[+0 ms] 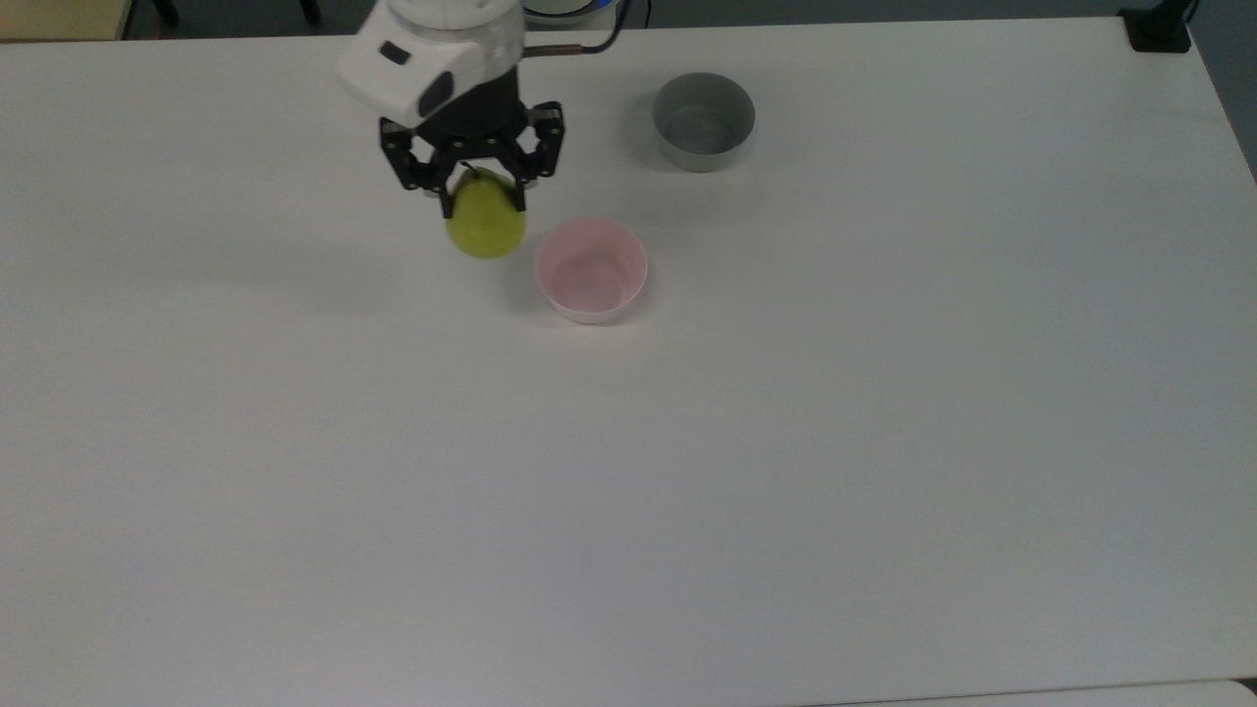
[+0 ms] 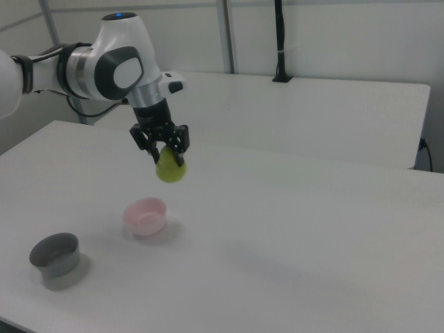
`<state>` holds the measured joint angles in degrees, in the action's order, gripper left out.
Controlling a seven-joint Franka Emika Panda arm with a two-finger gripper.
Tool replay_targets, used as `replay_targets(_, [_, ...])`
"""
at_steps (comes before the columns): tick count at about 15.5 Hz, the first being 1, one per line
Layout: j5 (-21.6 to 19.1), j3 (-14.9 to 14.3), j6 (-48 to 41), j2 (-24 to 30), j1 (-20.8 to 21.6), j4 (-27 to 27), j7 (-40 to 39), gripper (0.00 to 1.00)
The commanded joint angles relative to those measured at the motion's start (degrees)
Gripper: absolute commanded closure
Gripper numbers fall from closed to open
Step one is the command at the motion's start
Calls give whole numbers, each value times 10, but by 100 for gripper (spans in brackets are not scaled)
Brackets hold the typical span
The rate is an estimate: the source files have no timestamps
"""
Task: Pick up a pear from the bowl
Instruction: 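Carry the pear away from the pink bowl across the table, then lower the pear onto the table and open the gripper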
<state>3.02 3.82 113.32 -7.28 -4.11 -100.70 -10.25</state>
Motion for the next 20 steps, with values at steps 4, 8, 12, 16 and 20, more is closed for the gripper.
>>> replay_targets(4, [2,-28,-9,-48,-62,63,-87,97])
replay_targets(8, [1,-29,-6,-94,-109,92,-119,97])
replay_targets(12, [3,-29,6,-142,-138,103,-157,97])
replay_targets(16, [8,-29,34,-169,-150,103,-158,97])
replay_targets(20, [8,-29,53,-182,-151,99,-156,96])
